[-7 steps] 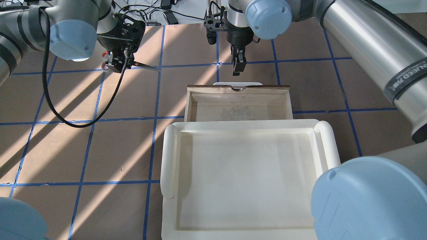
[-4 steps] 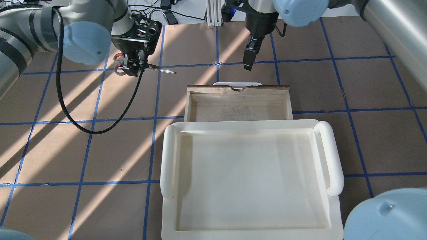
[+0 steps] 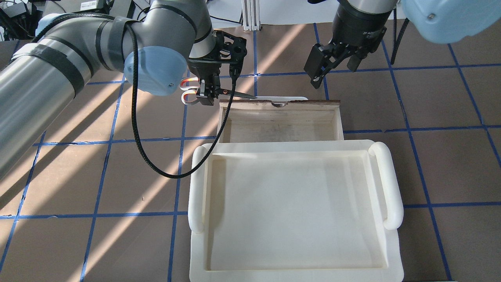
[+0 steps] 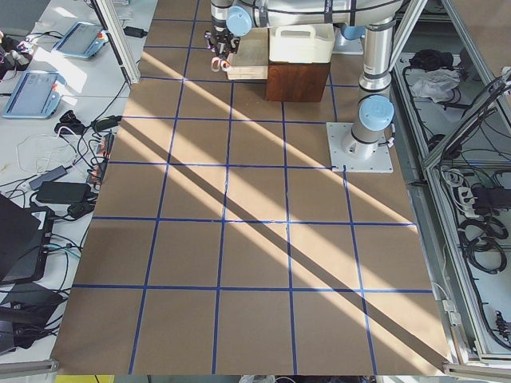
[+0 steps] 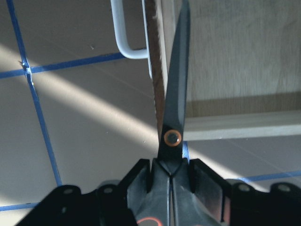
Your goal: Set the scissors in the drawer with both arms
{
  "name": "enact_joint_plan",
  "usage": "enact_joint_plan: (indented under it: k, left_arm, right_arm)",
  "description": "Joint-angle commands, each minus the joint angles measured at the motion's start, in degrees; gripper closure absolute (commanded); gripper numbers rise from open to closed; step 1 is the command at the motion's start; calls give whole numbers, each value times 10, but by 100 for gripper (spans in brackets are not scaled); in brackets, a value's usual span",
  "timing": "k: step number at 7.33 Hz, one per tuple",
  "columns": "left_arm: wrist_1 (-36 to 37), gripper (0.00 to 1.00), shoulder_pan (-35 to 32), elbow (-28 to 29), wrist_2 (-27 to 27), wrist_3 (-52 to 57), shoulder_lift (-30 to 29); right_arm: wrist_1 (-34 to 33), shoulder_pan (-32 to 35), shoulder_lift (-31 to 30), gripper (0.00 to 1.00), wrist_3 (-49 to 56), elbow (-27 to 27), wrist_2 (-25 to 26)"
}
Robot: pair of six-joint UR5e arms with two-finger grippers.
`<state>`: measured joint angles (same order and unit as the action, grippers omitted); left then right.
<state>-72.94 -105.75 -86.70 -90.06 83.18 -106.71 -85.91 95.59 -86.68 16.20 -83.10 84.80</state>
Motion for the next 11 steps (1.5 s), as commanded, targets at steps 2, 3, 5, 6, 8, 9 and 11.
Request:
enact_joint_plan:
  k: [2, 3, 5, 6, 8, 9, 11]
  left_arm:
    - [-12, 100, -66, -19, 2, -73, -1]
    - [-12, 100, -82, -23, 2, -83, 0]
    - [-9, 100, -91, -36, 5, -84, -7]
    - [-5, 100, -93, -37, 5, -75, -10]
    - [-3, 100, -93, -37, 20, -72, -15]
    - [-1, 100, -93, -37, 23, -65, -19]
    - [-1, 100, -93, -37, 28, -61, -27]
  right_arm:
    - [56, -5, -82, 0, -209, -34, 5]
    - [60, -4, -84, 0, -240, -35, 5]
    - [50, -5, -82, 0, -241, -35, 46]
    - [13, -13, -78, 0, -243, -35, 86]
    - [-24, -35, -43, 0, -242, -25, 85]
    - [-31, -34, -41, 0, -244, -24, 70]
    - [-56, -31, -34, 0, -240, -28, 67]
